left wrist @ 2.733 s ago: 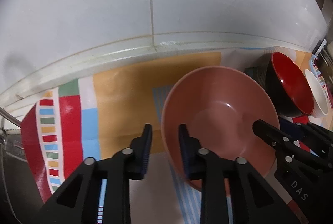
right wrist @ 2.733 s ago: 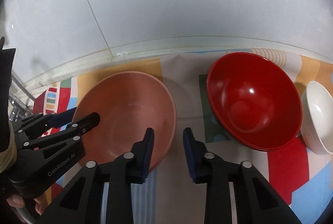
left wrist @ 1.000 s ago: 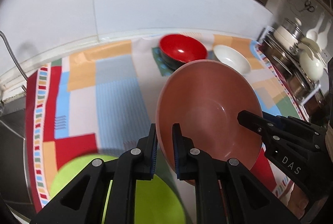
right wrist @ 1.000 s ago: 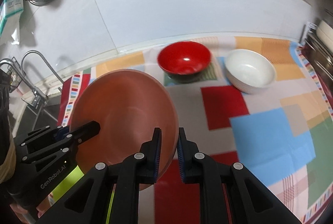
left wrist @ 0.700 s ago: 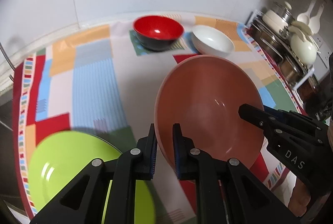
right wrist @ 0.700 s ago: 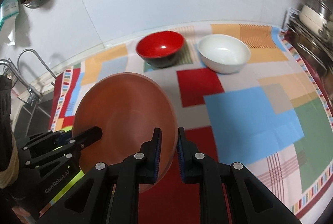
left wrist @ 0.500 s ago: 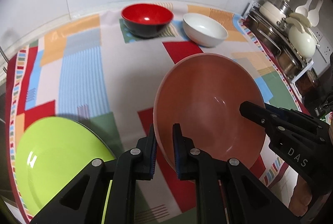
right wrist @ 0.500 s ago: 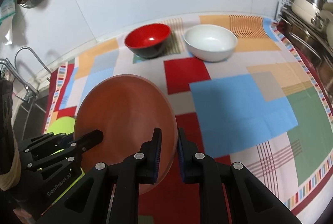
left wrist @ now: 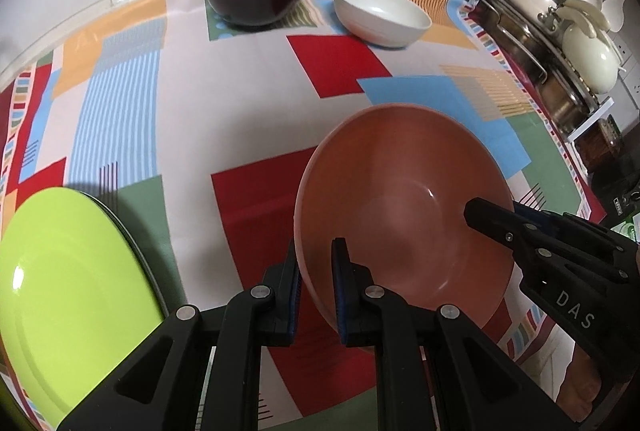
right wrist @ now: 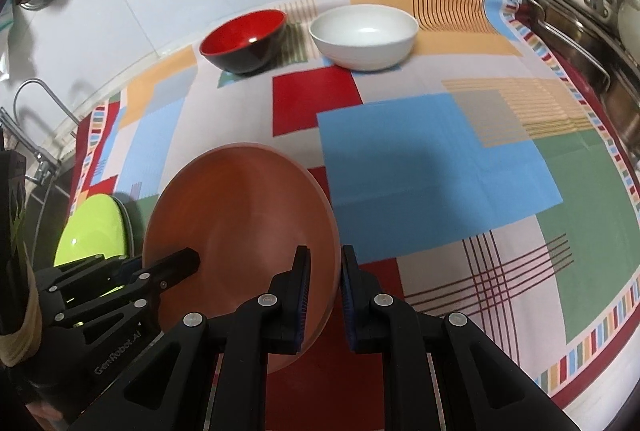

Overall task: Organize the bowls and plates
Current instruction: 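Lift the pink bowl with both grippers and carry it toward the plate stack, then lower the pink bowl beside the plate stack and open both grippers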

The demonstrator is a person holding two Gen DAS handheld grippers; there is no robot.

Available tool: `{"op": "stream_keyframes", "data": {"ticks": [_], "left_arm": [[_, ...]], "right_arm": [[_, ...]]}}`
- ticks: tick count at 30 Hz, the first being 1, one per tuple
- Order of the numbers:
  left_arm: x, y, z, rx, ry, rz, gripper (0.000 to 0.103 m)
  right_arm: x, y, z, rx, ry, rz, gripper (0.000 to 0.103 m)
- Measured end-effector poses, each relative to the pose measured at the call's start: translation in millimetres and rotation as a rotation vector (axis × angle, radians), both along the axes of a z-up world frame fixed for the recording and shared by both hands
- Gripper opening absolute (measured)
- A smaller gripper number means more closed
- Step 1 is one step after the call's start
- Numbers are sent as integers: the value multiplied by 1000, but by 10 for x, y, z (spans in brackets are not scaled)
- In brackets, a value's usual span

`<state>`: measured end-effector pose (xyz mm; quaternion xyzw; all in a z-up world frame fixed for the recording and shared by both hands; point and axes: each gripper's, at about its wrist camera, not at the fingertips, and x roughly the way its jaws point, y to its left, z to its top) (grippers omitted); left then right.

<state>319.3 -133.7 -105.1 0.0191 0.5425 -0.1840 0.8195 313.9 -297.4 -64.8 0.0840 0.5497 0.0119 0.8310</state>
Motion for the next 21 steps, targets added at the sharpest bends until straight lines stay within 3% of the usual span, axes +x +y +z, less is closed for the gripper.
{"op": "stream_keyframes", "data": {"ticks": [17, 21], "left_arm": [[25, -50, -32, 10, -2, 23, 16], [27, -56, -14, 24, -21, 22, 31]], "right_arm": [[-13, -81, -108, 17, 22, 13, 16], [0, -114, -132, 42, 28, 0, 17]]}}
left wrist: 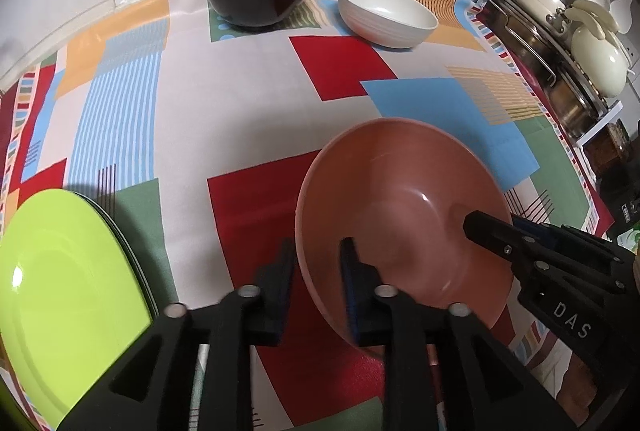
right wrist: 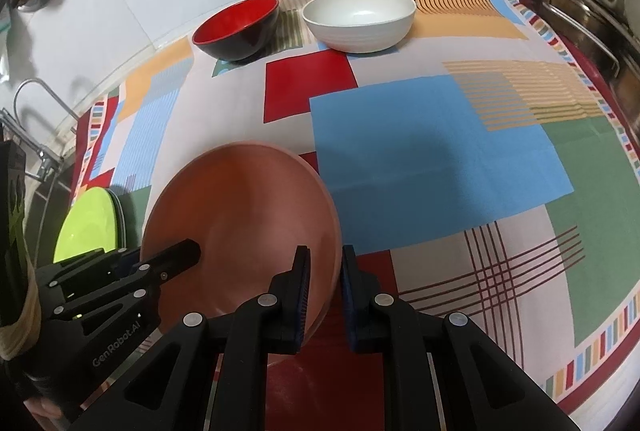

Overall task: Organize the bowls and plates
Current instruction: 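Lower the pink bowl beside the plate stack and open both grippers, then move both grippers toward the white bowl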

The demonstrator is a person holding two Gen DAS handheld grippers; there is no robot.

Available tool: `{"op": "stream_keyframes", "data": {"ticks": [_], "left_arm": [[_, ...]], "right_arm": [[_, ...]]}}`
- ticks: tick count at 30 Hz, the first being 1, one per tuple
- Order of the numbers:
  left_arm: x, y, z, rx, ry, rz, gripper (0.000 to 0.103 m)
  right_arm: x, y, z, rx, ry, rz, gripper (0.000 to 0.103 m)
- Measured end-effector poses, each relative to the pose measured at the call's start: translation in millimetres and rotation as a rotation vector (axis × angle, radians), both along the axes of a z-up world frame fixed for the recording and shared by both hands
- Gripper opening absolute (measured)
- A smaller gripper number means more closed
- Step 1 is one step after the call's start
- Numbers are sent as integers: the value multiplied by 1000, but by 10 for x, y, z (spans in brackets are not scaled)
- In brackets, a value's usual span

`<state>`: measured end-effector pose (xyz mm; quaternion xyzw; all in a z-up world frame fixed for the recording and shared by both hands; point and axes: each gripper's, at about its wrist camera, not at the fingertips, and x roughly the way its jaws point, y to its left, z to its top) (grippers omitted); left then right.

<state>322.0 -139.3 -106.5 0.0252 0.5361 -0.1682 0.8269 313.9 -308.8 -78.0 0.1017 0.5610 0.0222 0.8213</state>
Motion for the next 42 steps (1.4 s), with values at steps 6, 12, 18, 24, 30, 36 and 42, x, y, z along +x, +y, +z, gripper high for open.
{"op": "stream_keyframes", "data": {"ticks": [6, 12, 18, 24, 30, 36, 42], "left_arm": [[-18, 39, 168, 15, -71, 13, 44], [17, 48, 459, 21, -172, 12, 49], [142, -21, 657, 11, -216, -9, 49], [308, -111, 802, -3, -236, -36, 48], [505, -228, 915, 2, -263, -56, 48], [715, -336, 997, -7, -283, -71, 48], [971, -486, 986, -10, -279, -81, 48]], "right_arm": [[2, -44, 90, -8, -43, -15, 33], [44, -132, 292, 0, -116, -66, 34], [149, -196, 480, -1, -179, -92, 34], [263, -232, 652, -23, -237, -85, 34], [416, -330, 756, -38, -273, -103, 34], [611, -416, 824, -40, -295, -106, 34], [838, -525, 819, -37, -301, -110, 34]]}}
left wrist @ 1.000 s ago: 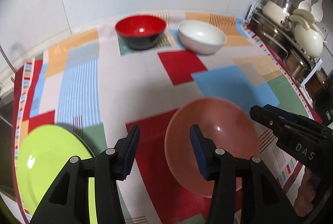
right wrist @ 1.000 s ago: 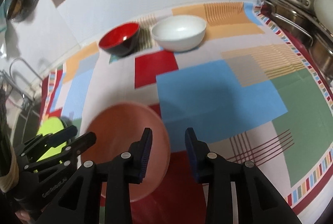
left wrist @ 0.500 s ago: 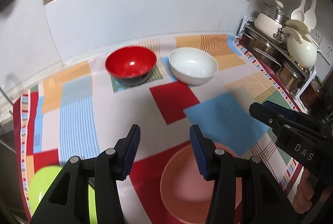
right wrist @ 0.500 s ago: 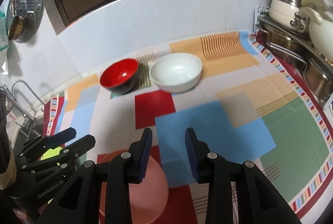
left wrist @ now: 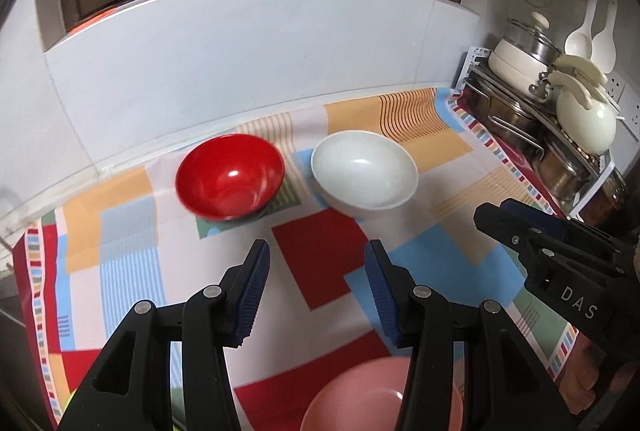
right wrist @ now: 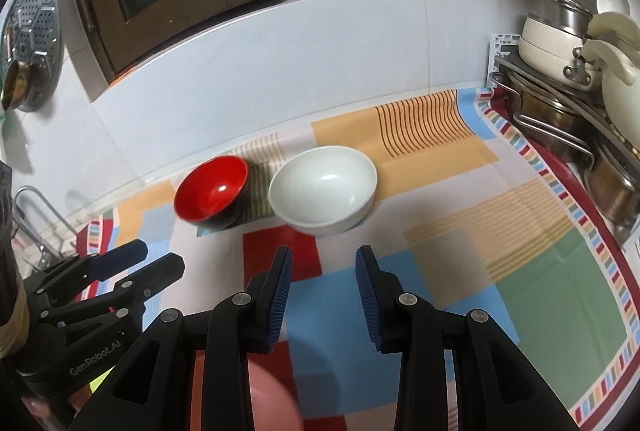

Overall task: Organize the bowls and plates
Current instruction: 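Move both grippers toward the white bowl, then close both grippers on the rim of the white bowl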

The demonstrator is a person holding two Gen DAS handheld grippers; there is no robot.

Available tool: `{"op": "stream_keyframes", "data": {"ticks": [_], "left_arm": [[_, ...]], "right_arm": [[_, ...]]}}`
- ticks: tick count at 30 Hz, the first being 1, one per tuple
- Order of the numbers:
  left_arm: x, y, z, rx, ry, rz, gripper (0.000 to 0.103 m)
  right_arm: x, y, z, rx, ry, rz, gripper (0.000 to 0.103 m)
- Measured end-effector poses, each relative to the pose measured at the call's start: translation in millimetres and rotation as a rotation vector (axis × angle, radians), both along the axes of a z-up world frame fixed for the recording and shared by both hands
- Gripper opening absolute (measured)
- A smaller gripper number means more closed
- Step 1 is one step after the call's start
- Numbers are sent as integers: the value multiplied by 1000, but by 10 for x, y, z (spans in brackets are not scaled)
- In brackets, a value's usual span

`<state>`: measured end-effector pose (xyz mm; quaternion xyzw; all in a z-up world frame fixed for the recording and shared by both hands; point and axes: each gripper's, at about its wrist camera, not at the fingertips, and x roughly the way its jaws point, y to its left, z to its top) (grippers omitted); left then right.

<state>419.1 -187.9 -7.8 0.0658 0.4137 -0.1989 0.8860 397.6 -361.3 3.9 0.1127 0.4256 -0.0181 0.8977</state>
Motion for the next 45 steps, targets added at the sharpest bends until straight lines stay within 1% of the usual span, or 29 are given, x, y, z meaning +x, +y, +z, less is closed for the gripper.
{"op": "stream_keyframes", "data": {"ticks": [6, 13, 19, 26, 29, 32, 37, 40, 42, 43, 45], "left_arm": [[279, -144, -97, 10, 17, -6, 48], [631, -305, -279, 24, 50, -14, 48], [902, -425, -480, 28, 88, -17, 44], [1153, -542, -693, 55, 119, -20, 40], [1226, -583, -747, 72, 117, -18, 36], [1282, -657, -764, 103, 85, -18, 35], [1348, -754, -814, 113, 96, -29, 34], [1378, -821, -868, 141, 92, -38, 32], [1419, -861, -936, 156, 106, -41, 25], [1438, -875, -972, 159, 118, -44, 25], [1457, -910, -1013, 183, 109, -37, 20]], "right_arm": [[260, -97, -91, 11, 6, -17, 34], [596, -188, -313, 31, 39, -36, 34], [803, -301, -523, 44, 73, -42, 34], [1017, -412, -737, 51, 106, -49, 34], [1098, -441, -819, 55, 121, -46, 34], [1163, -453, -881, 60, 134, -34, 34], [1234, -430, -933, 67, 143, -19, 34], [1263, -441, -965, 76, 147, -23, 34], [1278, -456, -980, 78, 149, -26, 34], [1287, -458, -990, 77, 150, -27, 34], [1313, -456, -998, 73, 154, -25, 33]]}}
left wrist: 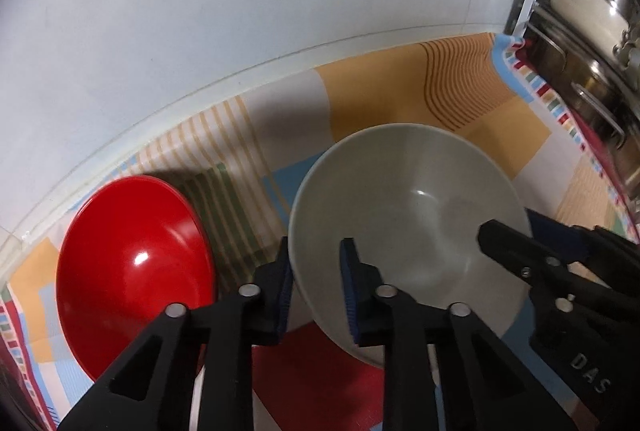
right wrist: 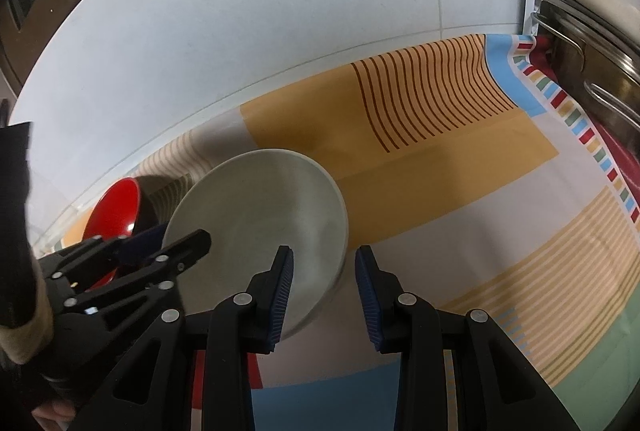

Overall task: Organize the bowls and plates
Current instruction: 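Close both grippers on the rim of the white bowl, then lift the white bowl with both grippers and carry it to the pink bowl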

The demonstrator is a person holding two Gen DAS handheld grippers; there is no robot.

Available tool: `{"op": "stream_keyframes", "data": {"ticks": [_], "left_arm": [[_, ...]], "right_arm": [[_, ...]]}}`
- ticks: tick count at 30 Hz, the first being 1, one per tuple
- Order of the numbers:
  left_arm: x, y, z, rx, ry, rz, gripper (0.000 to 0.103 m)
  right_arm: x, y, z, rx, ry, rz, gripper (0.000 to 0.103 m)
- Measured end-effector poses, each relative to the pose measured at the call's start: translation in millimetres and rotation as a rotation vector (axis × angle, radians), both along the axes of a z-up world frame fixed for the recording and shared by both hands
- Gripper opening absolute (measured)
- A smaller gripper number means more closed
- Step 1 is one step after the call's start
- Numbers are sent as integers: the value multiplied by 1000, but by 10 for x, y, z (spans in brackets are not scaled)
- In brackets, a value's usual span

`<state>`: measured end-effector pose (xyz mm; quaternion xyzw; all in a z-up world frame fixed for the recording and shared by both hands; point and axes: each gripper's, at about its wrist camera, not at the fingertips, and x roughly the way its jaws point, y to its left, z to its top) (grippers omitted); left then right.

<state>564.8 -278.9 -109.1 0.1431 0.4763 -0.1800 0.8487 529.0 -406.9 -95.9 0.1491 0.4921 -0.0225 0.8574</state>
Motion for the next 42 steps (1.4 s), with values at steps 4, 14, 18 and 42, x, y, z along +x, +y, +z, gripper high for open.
{"op": "stream_keyframes", "data": {"ticks": [4, 14, 18, 42], "left_arm": [[39, 39, -5, -6, 0, 11, 15], [-28, 115, 121, -33, -15, 5, 13], [-119, 163, 227, -57, -23, 6, 13], [-1213, 788, 907, -146, -106, 59, 13]], "right_arm": [[31, 23, -1, -16, 4, 1, 26], [-9, 2, 27, -27, 17, -29, 16], [-83, 21, 104, -24, 10, -31, 16], [-1011, 335, 871, -50, -87, 13, 16]]}}
